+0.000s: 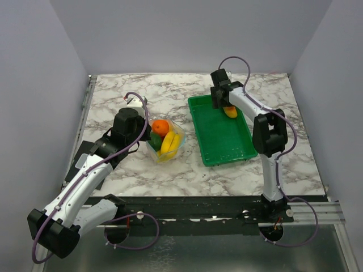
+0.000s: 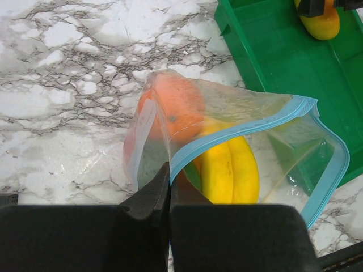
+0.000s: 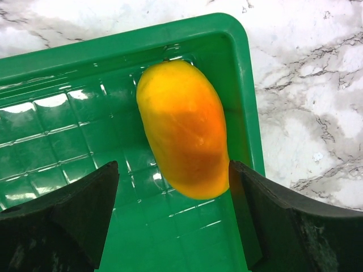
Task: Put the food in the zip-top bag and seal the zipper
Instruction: Pick up the fake fruit from the bin, then place the fake fruit in the zipper food storage bag.
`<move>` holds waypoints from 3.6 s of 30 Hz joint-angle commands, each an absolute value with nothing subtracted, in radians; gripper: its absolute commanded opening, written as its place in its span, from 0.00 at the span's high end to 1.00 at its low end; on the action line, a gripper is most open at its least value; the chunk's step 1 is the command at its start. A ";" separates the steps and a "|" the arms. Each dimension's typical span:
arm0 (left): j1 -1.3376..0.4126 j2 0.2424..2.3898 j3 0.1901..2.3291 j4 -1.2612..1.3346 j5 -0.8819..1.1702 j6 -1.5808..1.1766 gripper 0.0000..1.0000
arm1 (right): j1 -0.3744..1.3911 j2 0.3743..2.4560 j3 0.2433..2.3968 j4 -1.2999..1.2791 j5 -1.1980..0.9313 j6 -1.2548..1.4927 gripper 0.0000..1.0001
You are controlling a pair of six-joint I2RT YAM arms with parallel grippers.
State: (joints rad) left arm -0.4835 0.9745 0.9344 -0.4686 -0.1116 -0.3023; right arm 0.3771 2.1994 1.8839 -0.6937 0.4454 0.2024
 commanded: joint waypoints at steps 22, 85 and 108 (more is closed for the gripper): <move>-0.477 0.995 0.920 -0.440 -0.087 -0.302 1.00 | 0.362 2.294 1.898 -0.627 0.579 0.167 0.53; -0.477 1.021 0.917 -0.440 -0.099 -0.303 1.00 | 0.784 1.368 1.253 -0.231 -0.442 0.542 0.80; -0.477 1.012 0.916 -0.440 -0.085 -0.301 1.00 | 0.887 1.525 1.285 -0.245 -0.098 0.739 0.70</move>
State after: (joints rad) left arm -0.4835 1.0176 0.9325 -0.4511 -0.1024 -0.3023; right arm 0.8806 1.4971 1.2484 -0.2531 -0.2062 0.6846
